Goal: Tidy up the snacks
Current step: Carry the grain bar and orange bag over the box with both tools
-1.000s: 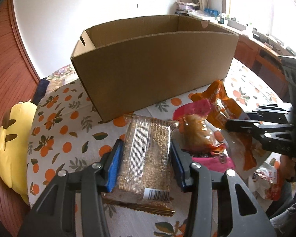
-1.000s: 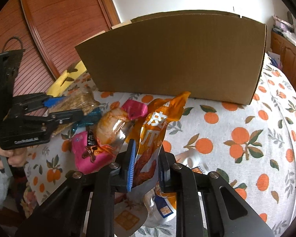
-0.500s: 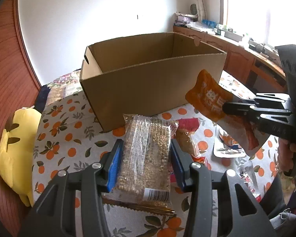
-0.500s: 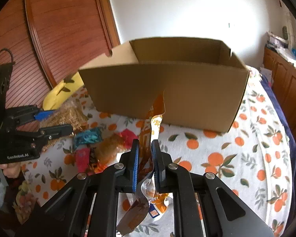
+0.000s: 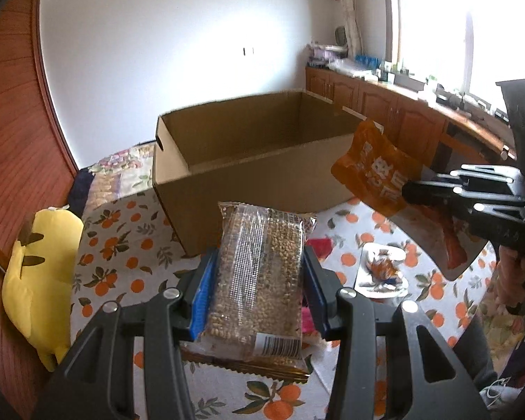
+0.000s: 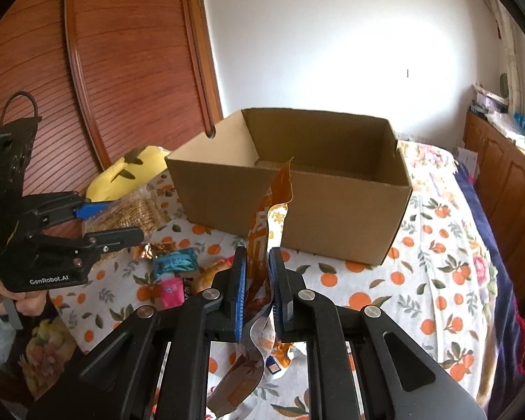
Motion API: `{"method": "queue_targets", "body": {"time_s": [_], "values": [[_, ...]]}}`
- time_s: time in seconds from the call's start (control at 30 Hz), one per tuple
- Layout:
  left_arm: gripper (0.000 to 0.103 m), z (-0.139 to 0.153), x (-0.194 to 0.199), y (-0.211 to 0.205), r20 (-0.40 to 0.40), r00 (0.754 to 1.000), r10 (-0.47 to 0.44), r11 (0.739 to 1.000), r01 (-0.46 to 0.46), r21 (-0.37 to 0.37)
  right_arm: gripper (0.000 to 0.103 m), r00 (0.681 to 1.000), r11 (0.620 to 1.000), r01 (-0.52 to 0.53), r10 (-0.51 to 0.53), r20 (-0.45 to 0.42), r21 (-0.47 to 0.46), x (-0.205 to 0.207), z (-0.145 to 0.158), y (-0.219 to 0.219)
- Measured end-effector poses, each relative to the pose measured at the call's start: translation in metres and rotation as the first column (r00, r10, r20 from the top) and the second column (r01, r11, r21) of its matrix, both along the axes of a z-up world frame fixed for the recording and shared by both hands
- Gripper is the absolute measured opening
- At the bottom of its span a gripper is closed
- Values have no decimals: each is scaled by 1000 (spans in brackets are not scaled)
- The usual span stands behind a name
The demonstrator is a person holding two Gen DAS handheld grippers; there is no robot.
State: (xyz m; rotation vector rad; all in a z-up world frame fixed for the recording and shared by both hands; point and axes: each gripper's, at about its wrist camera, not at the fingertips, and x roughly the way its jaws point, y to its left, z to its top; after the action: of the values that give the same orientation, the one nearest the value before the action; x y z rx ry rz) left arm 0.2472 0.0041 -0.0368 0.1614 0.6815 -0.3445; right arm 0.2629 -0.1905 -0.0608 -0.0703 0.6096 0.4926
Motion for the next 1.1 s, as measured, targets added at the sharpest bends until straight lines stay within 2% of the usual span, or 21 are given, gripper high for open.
{"method": "queue_targets", "body": {"time_s": [0.27,0.57,1.1], "values": [[46,17,-8,-5,44,999,-4,1000,5,-24,10,1000,1000,-7,7,25,-9,-9,14,-4],[46,32,3,-5,77,997,5,999,-2,-46,10,998,999,-19,21,64,-37,-10,34,-5],[46,56,63,-12,127,992,8,999,-2,-54,10,992,996,-14,24,121,-89,42,69,3]]}}
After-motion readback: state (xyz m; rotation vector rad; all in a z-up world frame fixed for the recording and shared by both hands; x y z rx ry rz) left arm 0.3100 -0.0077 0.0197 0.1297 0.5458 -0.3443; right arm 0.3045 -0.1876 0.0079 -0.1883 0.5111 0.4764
